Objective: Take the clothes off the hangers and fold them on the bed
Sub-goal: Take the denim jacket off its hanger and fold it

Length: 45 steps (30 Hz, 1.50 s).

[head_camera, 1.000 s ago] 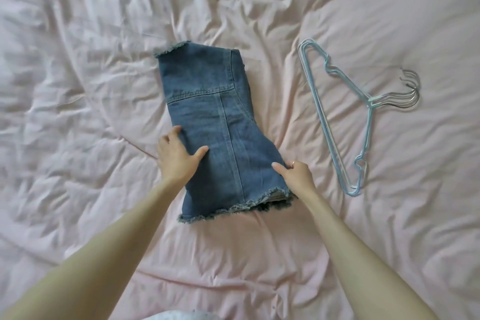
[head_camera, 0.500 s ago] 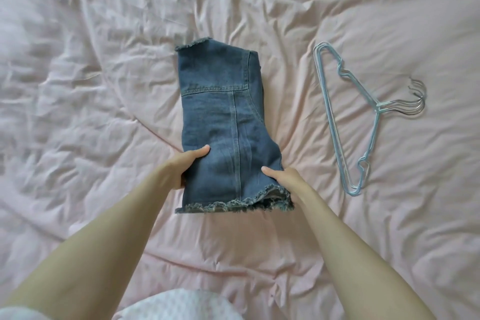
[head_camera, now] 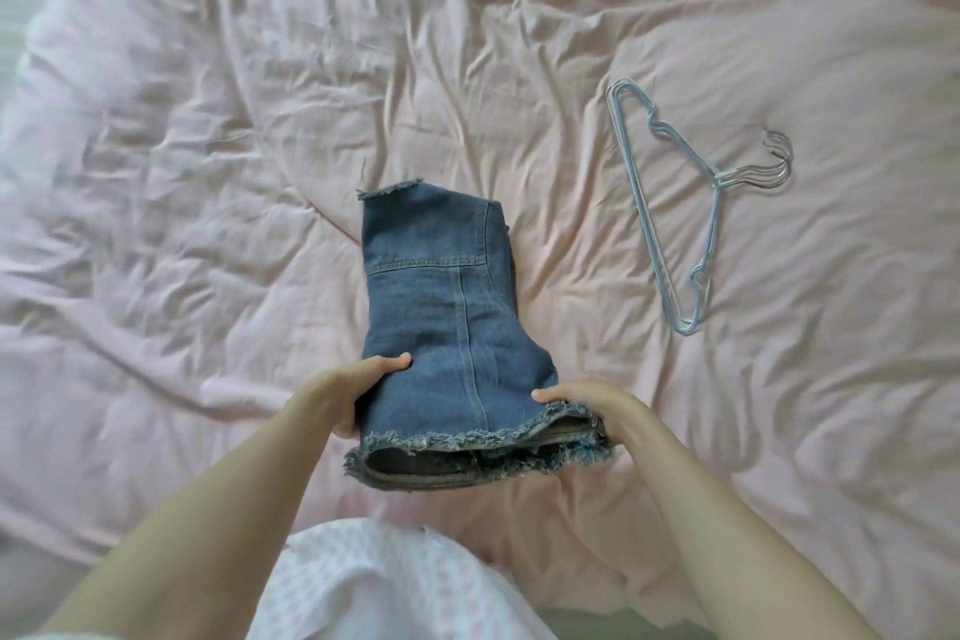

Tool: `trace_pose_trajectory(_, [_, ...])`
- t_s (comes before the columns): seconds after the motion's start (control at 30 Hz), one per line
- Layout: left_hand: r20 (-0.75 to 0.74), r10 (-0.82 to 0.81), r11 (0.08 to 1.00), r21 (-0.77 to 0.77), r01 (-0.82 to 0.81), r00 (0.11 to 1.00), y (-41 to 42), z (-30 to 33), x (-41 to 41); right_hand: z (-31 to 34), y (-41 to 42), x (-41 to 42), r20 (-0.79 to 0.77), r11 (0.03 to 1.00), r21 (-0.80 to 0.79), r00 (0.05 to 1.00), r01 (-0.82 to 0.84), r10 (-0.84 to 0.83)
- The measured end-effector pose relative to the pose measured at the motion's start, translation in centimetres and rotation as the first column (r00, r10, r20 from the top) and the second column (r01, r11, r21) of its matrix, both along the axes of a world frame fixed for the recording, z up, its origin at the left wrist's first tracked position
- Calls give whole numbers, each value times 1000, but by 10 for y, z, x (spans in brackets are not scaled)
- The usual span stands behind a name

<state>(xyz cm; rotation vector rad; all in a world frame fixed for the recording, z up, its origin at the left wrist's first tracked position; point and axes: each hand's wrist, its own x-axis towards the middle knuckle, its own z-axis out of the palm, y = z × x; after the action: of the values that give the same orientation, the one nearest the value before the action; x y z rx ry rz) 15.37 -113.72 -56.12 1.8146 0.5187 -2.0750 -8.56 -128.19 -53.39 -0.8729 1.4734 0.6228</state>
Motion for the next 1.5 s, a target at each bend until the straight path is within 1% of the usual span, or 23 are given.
trace_pose_trajectory(0.07, [22,36,999,-37,-35,999,-1,11,4,10,0,2,19,993,-97,998,67,-66])
trace_pose_trajectory(0.13, [91,6,995,-99,3,996,-6,18,10,18,-10,10,34,980,-163,993,113,-109])
trace_pose_trajectory(0.2, [174,-67,983,-156,95,982,-12,33,15,36,-22,24,77,974,-124,981,188,-180])
trace_pose_trajectory(0.27, [203,-67,976,-191,107,977,-17,41,26,49,-36,37,163,954,-45,944,296,-286])
trace_pose_trajectory(0.33, [82,21,958,-288,4,996,-22,45,38,55,-50,52,229,919,19,893,394,-387])
trace_pose_trajectory(0.4, [28,182,910,-383,-158,983,-28,42,51,60,-63,67,271,867,63,827,495,-492])
trace_pose_trajectory(0.47, [48,349,857,-421,-298,936,-40,39,65,59,-78,85,289,818,101,770,566,-568])
trace_pose_trajectory(0.5, [101,380,845,-442,-300,920,-47,41,69,56,-85,92,299,790,118,737,601,-606])
trace_pose_trajectory(0.6, [154,380,826,-499,-260,912,-68,43,77,36,-106,113,335,691,116,627,713,-703])
trace_pose_trajectory(0.63, [136,337,833,-504,-227,932,-72,40,79,27,-111,121,334,675,139,607,725,-721])
trace_pose_trajectory(0.7, [178,171,839,-542,-49,969,-70,30,83,15,-113,131,342,668,195,588,718,-733])
trace_pose_trajectory(0.77, [319,-1,825,-535,180,948,-69,17,85,3,-113,138,355,703,203,617,682,-702])
trace_pose_trajectory(0.8, [395,-28,825,-510,245,918,-70,11,84,-2,-113,141,348,744,161,668,649,-658])
trace_pose_trajectory(0.9, [585,12,859,-421,291,811,-76,-13,79,-16,-115,147,282,853,-68,830,517,-481])
trace_pose_trajectory(0.97, [648,63,879,-396,266,759,-83,-26,71,-26,-122,146,222,879,-329,933,345,-283])
trace_pose_trajectory(1.0, [679,81,893,-375,250,730,-88,-30,67,-33,-126,145,159,860,-480,981,176,-113])
trace_pose_trajectory(1.03, [715,93,907,-348,238,692,-93,-35,65,-38,-128,144,67,795,-607,997,4,47])
trace_pose_trajectory(1.07, [744,98,911,-334,241,661,-98,-40,65,-46,-128,144,-6,720,-687,991,-98,130])
trace_pose_trajectory(1.1, [761,99,913,-326,245,642,-102,-48,66,-53,-126,144,-10,690,-716,990,-104,139])
trace_pose_trajectory(1.13, [772,90,914,-315,255,630,-105,-52,67,-58,-122,144,20,699,-713,994,-59,105])
trace_pose_trajectory(1.23, [772,19,931,-246,270,636,-107,-68,73,-71,-105,146,164,791,-590,983,160,-76])
trace_pose_trajectory(1.33, [745,8,941,-231,248,667,-107,-71,74,-74,-86,136,382,793,-446,890,415,-250])
trace_pose_trajectory(1.5, [706,19,952,-228,202,708,-108,-68,68,-84,-79,117,388,837,-334,873,433,-296])
